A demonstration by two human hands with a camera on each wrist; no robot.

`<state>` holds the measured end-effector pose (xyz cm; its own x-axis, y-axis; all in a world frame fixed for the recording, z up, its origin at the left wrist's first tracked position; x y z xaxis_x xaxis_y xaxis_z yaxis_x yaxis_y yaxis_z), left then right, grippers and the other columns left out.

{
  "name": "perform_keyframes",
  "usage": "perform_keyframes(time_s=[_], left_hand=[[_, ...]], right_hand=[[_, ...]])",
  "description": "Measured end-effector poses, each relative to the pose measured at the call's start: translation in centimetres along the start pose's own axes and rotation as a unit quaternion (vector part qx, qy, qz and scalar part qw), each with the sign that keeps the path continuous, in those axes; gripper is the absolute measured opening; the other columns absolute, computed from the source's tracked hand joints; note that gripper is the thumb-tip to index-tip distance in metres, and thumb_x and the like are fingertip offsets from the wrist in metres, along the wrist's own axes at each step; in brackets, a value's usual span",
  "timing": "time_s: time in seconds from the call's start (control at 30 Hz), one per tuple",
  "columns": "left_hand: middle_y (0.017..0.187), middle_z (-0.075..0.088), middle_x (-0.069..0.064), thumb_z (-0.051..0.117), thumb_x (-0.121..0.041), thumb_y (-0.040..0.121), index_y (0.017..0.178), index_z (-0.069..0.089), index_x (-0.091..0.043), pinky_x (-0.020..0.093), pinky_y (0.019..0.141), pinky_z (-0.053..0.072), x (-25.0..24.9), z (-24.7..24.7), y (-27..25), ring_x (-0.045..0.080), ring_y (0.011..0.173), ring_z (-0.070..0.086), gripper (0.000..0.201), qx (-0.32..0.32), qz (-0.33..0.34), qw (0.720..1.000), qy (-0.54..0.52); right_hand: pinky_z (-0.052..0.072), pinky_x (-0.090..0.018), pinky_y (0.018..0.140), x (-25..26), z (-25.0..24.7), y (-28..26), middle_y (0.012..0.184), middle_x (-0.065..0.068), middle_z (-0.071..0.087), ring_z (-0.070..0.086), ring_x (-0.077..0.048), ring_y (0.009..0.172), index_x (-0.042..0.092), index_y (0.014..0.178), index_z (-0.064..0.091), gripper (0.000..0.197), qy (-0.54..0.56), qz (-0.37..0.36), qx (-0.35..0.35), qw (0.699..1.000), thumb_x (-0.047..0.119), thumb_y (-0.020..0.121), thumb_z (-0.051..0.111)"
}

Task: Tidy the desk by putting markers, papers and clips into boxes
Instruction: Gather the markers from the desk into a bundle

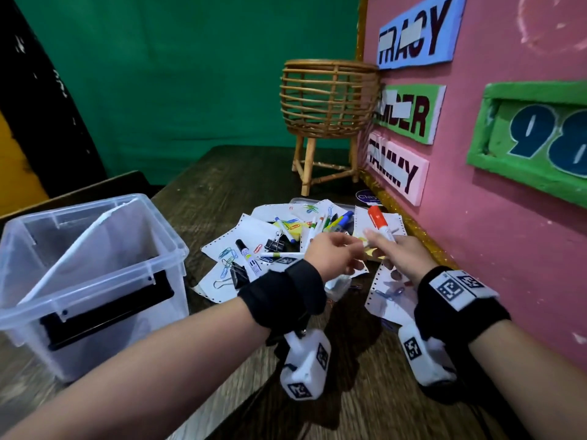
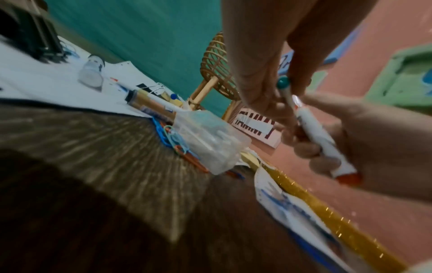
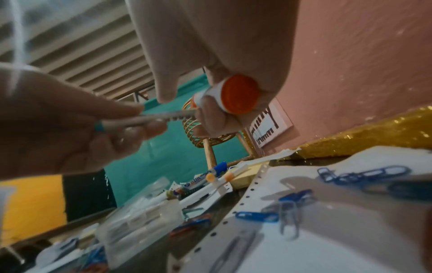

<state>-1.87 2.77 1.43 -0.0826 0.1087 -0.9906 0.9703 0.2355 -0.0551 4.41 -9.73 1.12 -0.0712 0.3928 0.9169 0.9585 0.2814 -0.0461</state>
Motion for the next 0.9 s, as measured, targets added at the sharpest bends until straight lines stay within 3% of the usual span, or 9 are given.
perform_keyframes(time_s=[0.07, 0.2, 0.33, 0.4, 0.47, 0.53, 0.7, 0.83, 0.9], left_hand=[[0.093, 0.071, 0.012, 0.057, -0.02, 0.092, 0.108, 0.064, -0.003, 0.029, 0.068, 0.054, 0.4, 0.3, 0.2, 0.019, 0.073, 0.067, 0.025, 0.022, 0.057, 0.989, 0.132], [0.108, 0.069, 0.01, 0.051, -0.025, 0.093, 0.107, 0.066, -0.01, 0.031, 0.084, 0.049, 0.2, -0.5, 2.3, 0.024, 0.097, 0.063, 0.025, -0.001, 0.15, 0.897, 0.415], [0.124, 0.052, 0.011, 0.048, -0.024, 0.093, 0.129, 0.05, -0.024, 0.034, 0.089, 0.045, 0.5, -2.1, 5.0, 0.03, 0.116, 0.052, 0.036, -0.021, 0.099, 0.81, 0.578], [0.139, 0.042, 0.012, 0.053, -0.022, 0.092, 0.14, 0.036, -0.026, 0.037, 0.102, 0.039, 0.7, -2.3, 5.6, 0.032, 0.13, 0.041, 0.051, 0.032, 0.065, 0.751, 0.657], [0.142, 0.043, 0.011, 0.053, -0.019, 0.091, 0.141, 0.036, -0.022, 0.035, 0.106, 0.036, 0.8, -2.3, 6.1, 0.029, 0.13, 0.042, 0.052, 0.061, 0.043, 0.731, 0.678], [0.131, 0.054, 0.012, 0.048, -0.019, 0.094, 0.134, 0.048, -0.015, 0.033, 0.1, 0.042, 1.0, -2.1, 6.9, 0.028, 0.12, 0.052, 0.04, 0.072, 0.029, 0.739, 0.669], [0.108, 0.07, 0.014, 0.059, -0.021, 0.086, 0.107, 0.071, -0.011, 0.036, 0.084, 0.054, 1.1, -3.2, 7.5, 0.031, 0.1, 0.064, 0.026, -0.01, 0.034, 0.825, 0.565], [0.098, 0.072, 0.01, 0.064, -0.019, 0.084, 0.093, 0.073, -0.012, 0.026, 0.065, 0.046, 0.8, -3.8, 7.1, 0.024, 0.086, 0.064, 0.014, -0.092, 0.085, 0.894, 0.431], [0.086, 0.069, 0.006, 0.075, -0.015, 0.074, 0.077, 0.063, -0.019, 0.025, 0.059, 0.046, 0.5, -3.2, 6.4, 0.017, 0.072, 0.06, 0.014, -0.083, 0.097, 0.938, 0.323]], right_hand=[[0.03, -0.023, 0.048, 0.3, 0.1, 0.1, 0.064, -0.001, 0.049, 0.041, -0.015, 0.055, 0.015, 0.072, 0.058, 0.023, -0.032, -0.013, -0.021, 0.999, 0.033, 0.086, 0.058], [0.03, -0.023, 0.048, 0.1, -0.2, 0.9, 0.072, -0.007, 0.053, 0.046, -0.018, 0.058, 0.009, 0.079, 0.054, 0.018, -0.176, -0.035, -0.095, 0.979, 0.024, 0.089, 0.049], [0.052, -0.037, 0.066, -0.4, 0.3, 1.6, 0.093, -0.017, 0.061, 0.062, -0.032, 0.079, 0.007, 0.109, 0.049, 0.023, -0.232, -0.034, -0.129, 0.964, 0.022, 0.092, 0.044], [0.054, -0.041, 0.073, -0.4, 0.6, 1.8, 0.099, -0.019, 0.062, 0.064, -0.036, 0.085, 0.007, 0.115, 0.045, 0.026, -0.257, -0.037, -0.144, 0.955, 0.021, 0.093, 0.043], [0.046, -0.035, 0.069, -0.5, 0.7, 2.0, 0.099, -0.019, 0.061, 0.061, -0.036, 0.087, 0.008, 0.117, 0.045, 0.026, -0.308, -0.032, -0.145, 0.94, 0.02, 0.094, 0.043], [0.042, -0.034, 0.067, -0.4, 0.9, 2.0, 0.092, -0.016, 0.057, 0.055, -0.034, 0.081, 0.009, 0.117, 0.045, 0.025, -0.338, -0.028, -0.145, 0.93, 0.02, 0.095, 0.043], [0.04, -0.033, 0.068, -0.5, 1.0, 2.3, 0.103, -0.019, 0.062, 0.057, -0.034, 0.087, 0.008, 0.115, 0.045, 0.028, -0.304, -0.041, -0.161, 0.938, 0.027, 0.095, 0.043], [0.039, -0.034, 0.07, -0.6, 1.0, 2.6, 0.107, -0.022, 0.062, 0.059, -0.036, 0.095, 0.004, 0.116, 0.048, 0.039, -0.23, -0.063, -0.187, 0.953, 0.036, 0.094, 0.046], [0.04, -0.034, 0.071, -0.6, 1.0, 2.7, 0.105, -0.022, 0.063, 0.059, -0.037, 0.094, 0.002, 0.114, 0.051, 0.045, -0.199, -0.077, -0.195, 0.957, 0.041, 0.092, 0.047]])
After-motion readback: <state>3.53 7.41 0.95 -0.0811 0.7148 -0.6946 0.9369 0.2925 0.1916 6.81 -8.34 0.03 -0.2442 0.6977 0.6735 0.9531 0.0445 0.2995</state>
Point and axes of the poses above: each hand's wrist, its own y-axis towards the middle knuckle, its own z-axis out of the palm, x = y × z, the point moved 1 cm from there along y, towards the middle knuckle
